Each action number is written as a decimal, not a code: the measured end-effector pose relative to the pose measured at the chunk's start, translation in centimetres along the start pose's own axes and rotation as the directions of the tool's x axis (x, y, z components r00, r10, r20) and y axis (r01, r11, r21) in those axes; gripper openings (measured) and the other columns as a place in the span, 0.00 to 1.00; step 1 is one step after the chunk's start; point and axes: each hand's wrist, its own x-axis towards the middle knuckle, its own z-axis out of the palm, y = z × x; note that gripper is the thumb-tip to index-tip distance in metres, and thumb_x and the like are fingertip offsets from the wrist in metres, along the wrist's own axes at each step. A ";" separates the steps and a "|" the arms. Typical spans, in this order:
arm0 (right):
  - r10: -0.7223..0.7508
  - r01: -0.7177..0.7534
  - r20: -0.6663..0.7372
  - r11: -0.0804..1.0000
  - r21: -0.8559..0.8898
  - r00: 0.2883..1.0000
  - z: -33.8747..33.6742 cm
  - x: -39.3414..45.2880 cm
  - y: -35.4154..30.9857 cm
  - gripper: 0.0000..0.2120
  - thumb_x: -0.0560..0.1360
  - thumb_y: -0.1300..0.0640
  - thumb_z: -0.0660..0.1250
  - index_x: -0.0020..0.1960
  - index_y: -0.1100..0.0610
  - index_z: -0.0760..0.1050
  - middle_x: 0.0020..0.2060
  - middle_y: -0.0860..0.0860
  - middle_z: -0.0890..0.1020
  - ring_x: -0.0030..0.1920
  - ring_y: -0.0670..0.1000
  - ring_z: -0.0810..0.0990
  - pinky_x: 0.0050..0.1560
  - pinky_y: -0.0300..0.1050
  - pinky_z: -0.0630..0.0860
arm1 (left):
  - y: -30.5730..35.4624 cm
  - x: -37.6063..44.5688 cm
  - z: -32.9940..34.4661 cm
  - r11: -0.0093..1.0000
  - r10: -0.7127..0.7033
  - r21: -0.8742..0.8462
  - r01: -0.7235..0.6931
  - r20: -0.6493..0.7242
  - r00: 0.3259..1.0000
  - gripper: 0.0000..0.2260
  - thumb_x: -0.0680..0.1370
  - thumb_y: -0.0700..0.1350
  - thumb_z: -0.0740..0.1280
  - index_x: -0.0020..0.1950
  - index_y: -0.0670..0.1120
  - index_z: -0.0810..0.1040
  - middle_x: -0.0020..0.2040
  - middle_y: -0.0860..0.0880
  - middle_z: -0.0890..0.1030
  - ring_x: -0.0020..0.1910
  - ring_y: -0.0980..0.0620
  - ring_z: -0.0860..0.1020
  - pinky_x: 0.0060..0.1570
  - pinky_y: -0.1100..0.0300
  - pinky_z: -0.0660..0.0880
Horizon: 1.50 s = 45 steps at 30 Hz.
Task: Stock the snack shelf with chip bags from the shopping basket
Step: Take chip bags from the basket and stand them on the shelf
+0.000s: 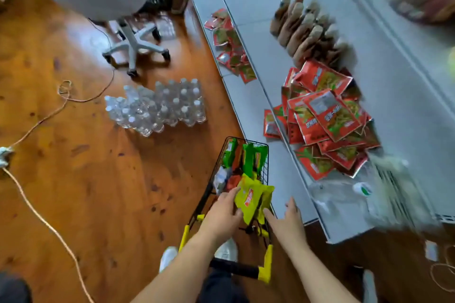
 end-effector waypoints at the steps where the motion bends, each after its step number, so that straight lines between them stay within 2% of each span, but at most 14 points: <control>1: 0.008 -0.008 -0.017 1.000 -0.003 1.000 1.1 1.1 -0.1 0.47 0.71 0.41 0.70 0.78 0.57 0.48 0.74 0.57 0.63 0.72 0.57 0.65 0.69 0.52 0.67 | -0.8 2.0 0.5 1.000 -0.005 0.014 0.005 0.024 1.000 0.27 0.78 0.49 0.61 0.77 0.56 0.59 0.70 0.50 0.70 0.67 0.48 0.72 0.63 0.53 0.72; 4: 0.030 -0.032 -0.095 0.999 -0.023 0.995 4.4 3.9 -0.3 0.45 0.71 0.40 0.70 0.78 0.57 0.52 0.72 0.56 0.64 0.71 0.57 0.66 0.67 0.53 0.68 | -3.1 7.9 1.9 1.000 -0.028 0.016 0.027 0.122 0.992 0.29 0.75 0.48 0.62 0.75 0.59 0.59 0.67 0.50 0.75 0.63 0.48 0.77 0.54 0.54 0.76; 9: 0.058 -0.070 -0.198 0.996 -0.055 0.979 8.9 6.7 -1.2 0.34 0.69 0.37 0.69 0.64 0.60 0.69 0.61 0.55 0.71 0.62 0.58 0.74 0.58 0.51 0.73 | -4.0 12.9 3.0 0.990 -0.063 -0.111 0.090 0.230 0.971 0.29 0.78 0.38 0.63 0.78 0.47 0.58 0.72 0.48 0.71 0.69 0.49 0.72 0.65 0.57 0.70; 12: 0.093 -0.099 -0.260 0.995 -0.011 0.961 10.4 7.3 -2.0 0.29 0.69 0.41 0.72 0.61 0.58 0.71 0.57 0.53 0.70 0.54 0.57 0.77 0.49 0.50 0.75 | -4.9 14.0 3.4 0.956 -0.124 -0.221 0.193 0.292 0.948 0.30 0.77 0.31 0.61 0.78 0.45 0.59 0.70 0.45 0.72 0.67 0.47 0.72 0.58 0.60 0.72; 16: 0.096 -0.116 -0.342 0.993 -0.038 0.935 11.2 7.5 -2.8 0.23 0.71 0.45 0.72 0.60 0.54 0.72 0.57 0.50 0.68 0.46 0.52 0.78 0.41 0.45 0.78 | -5.9 14.6 2.8 0.843 -0.181 -0.409 0.349 0.395 0.901 0.35 0.69 0.27 0.62 0.75 0.43 0.61 0.66 0.43 0.74 0.62 0.41 0.77 0.57 0.43 0.78; 18: 0.040 -0.086 -0.357 0.990 -0.115 0.933 11.4 7.4 -2.9 0.20 0.72 0.48 0.72 0.61 0.51 0.72 0.57 0.49 0.68 0.46 0.52 0.78 0.41 0.46 0.79 | -6.0 14.6 2.2 0.827 -0.173 -0.425 0.369 0.431 0.886 0.32 0.74 0.22 0.58 0.75 0.43 0.61 0.60 0.45 0.75 0.58 0.42 0.77 0.49 0.48 0.79; 21: -0.030 -0.044 -0.336 0.977 -0.209 0.941 11.2 7.0 -3.1 0.20 0.74 0.51 0.70 0.65 0.48 0.71 0.60 0.48 0.71 0.53 0.51 0.77 0.45 0.44 0.78 | -5.6 14.6 0.5 0.913 -0.104 -0.320 0.255 0.422 0.900 0.29 0.76 0.25 0.62 0.75 0.43 0.63 0.56 0.47 0.76 0.53 0.49 0.77 0.41 0.64 0.78; 26: -0.076 0.008 -0.317 0.977 -0.212 0.945 9.7 5.1 -3.8 0.24 0.75 0.56 0.68 0.69 0.47 0.67 0.62 0.48 0.75 0.62 0.51 0.74 0.52 0.44 0.77 | -3.7 13.3 -2.9 0.996 0.025 0.069 -0.050 0.331 0.943 0.33 0.75 0.46 0.71 0.77 0.51 0.59 0.55 0.55 0.75 0.54 0.55 0.77 0.48 0.69 0.72; 30: -0.149 0.075 -0.265 0.960 -0.270 0.953 7.0 2.4 -5.5 0.28 0.76 0.54 0.67 0.73 0.49 0.60 0.62 0.49 0.77 0.61 0.51 0.76 0.54 0.45 0.77 | -1.3 11.9 -5.6 0.862 0.240 0.389 -0.325 0.251 0.938 0.46 0.70 0.58 0.73 0.80 0.53 0.49 0.73 0.48 0.62 0.72 0.47 0.63 0.68 0.51 0.67; 33: -0.209 0.161 -0.143 0.944 -0.289 0.967 4.1 -0.6 -7.4 0.31 0.74 0.56 0.68 0.71 0.45 0.56 0.60 0.50 0.77 0.58 0.53 0.78 0.52 0.48 0.77 | 1.3 10.8 -7.8 0.705 0.342 0.511 -0.492 0.363 0.867 0.51 0.66 0.65 0.73 0.79 0.58 0.44 0.78 0.51 0.55 0.77 0.46 0.54 0.74 0.42 0.58; 36: -0.303 0.277 -0.050 0.918 -0.285 0.952 0.0 -5.1 -9.6 0.34 0.72 0.59 0.68 0.70 0.40 0.56 0.61 0.48 0.77 0.60 0.53 0.77 0.55 0.49 0.76 | 5.0 8.2 -10.3 0.667 0.315 0.460 -0.586 0.539 0.781 0.48 0.65 0.61 0.75 0.78 0.60 0.52 0.75 0.53 0.66 0.74 0.48 0.65 0.70 0.44 0.65; 38: -0.346 0.310 -0.102 0.914 -0.261 0.933 -3.4 -9.0 -11.2 0.34 0.71 0.58 0.68 0.71 0.39 0.58 0.62 0.46 0.77 0.60 0.52 0.77 0.56 0.49 0.76 | 8.4 5.2 -11.9 0.724 0.301 0.359 -0.589 0.604 0.738 0.36 0.66 0.55 0.76 0.71 0.59 0.66 0.63 0.53 0.78 0.61 0.49 0.77 0.60 0.50 0.75; 41: -0.345 0.277 -0.324 0.931 -0.237 0.881 -8.0 -15.4 -12.6 0.37 0.70 0.55 0.72 0.74 0.43 0.58 0.65 0.43 0.74 0.64 0.50 0.74 0.61 0.47 0.72 | 13.6 -0.1 -13.7 0.770 0.341 0.241 -0.590 0.627 0.701 0.21 0.69 0.51 0.76 0.61 0.55 0.76 0.53 0.53 0.83 0.51 0.52 0.80 0.54 0.54 0.78; 45: -0.035 0.155 -0.693 0.981 0.112 0.721 -10.7 -23.8 -11.3 0.43 0.71 0.48 0.74 0.77 0.53 0.54 0.71 0.51 0.69 0.69 0.50 0.68 0.68 0.48 0.68 | 18.9 -7.2 -14.1 0.852 0.346 0.091 -0.516 0.641 0.685 0.11 0.71 0.49 0.76 0.51 0.54 0.80 0.45 0.55 0.84 0.42 0.59 0.82 0.49 0.58 0.80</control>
